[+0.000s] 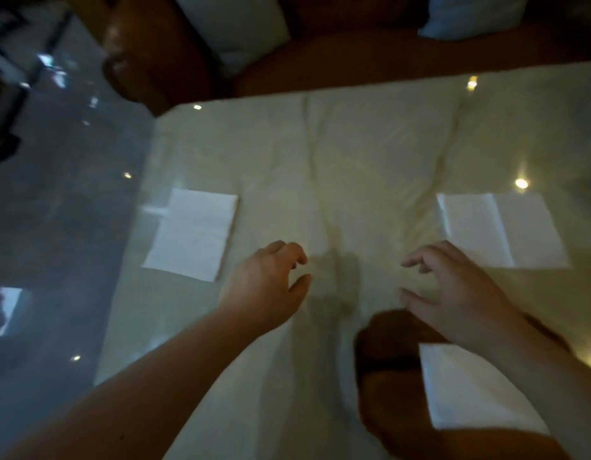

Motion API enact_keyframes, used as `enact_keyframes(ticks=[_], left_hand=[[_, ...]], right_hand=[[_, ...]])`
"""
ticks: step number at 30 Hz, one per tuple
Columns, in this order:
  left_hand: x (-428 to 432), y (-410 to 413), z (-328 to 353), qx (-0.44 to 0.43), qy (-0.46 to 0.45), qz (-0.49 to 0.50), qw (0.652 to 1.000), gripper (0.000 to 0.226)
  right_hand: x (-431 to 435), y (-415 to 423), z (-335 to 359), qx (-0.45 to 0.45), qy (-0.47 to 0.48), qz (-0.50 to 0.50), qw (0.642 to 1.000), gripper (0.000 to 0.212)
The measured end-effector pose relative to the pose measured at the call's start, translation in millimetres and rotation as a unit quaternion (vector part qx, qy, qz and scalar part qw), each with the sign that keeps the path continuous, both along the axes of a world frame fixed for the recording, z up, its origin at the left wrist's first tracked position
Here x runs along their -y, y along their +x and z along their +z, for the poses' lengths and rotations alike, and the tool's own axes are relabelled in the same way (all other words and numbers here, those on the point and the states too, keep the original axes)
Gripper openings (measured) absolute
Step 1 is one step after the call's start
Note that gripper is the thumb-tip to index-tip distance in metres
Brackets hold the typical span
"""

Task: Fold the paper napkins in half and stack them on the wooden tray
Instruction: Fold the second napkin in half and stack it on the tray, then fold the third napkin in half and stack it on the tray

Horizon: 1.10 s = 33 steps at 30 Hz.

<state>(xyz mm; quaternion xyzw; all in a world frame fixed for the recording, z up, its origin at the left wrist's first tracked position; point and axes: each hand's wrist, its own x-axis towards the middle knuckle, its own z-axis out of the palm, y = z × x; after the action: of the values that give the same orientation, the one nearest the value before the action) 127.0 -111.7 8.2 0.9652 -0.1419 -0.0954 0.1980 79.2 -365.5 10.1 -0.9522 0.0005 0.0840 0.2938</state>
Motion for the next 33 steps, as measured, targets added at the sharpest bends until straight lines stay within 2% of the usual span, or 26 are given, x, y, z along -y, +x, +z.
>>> enact_keyframes(ticks=[7, 13, 16, 21, 26, 29, 33], left_hand=[[-138.9, 40.1, 3.5, 0.046, 0.062, 0.136, 0.988, 0.020], [-213.7, 56.1, -8.9, 0.035, 0.075, 0.203, 0.976, 0.022], [-227.4, 68.7, -17.3, 0.022, 0.078, 0.210, 0.974, 0.025], [-227.4, 98.1, -24.7, 0.013, 0.068, 0.191, 0.979, 0.028], [-216.2, 130.2, -28.5, 0.016, 0.085, 0.161, 0.983, 0.032], [-208.4, 144.9, -32.7, 0.011, 0.087, 0.148, 0.985, 0.033], [-198.2, 160.9, -40.8, 0.009, 0.110, 0.115, 0.987, 0.036]], right_hand=[[-122.1, 84.3, -14.4, 0.002, 0.044, 0.108, 0.993, 0.029], [-194.8, 141.4, -29.1, -0.003, -0.010, 0.193, 0.981, 0.029], [-216.3, 166.6, -40.1, -0.017, -0.035, 0.201, 0.979, 0.029], [-240.6, 204.6, -52.1, -0.010, -0.034, 0.162, 0.986, 0.036], [-251.0, 227.6, -54.6, -0.017, -0.078, 0.129, 0.988, 0.044], [-252.1, 234.3, -59.7, -0.017, -0.089, 0.132, 0.987, 0.035], [-252.9, 237.5, -62.6, -0.007, -0.073, 0.147, 0.986, 0.010]])
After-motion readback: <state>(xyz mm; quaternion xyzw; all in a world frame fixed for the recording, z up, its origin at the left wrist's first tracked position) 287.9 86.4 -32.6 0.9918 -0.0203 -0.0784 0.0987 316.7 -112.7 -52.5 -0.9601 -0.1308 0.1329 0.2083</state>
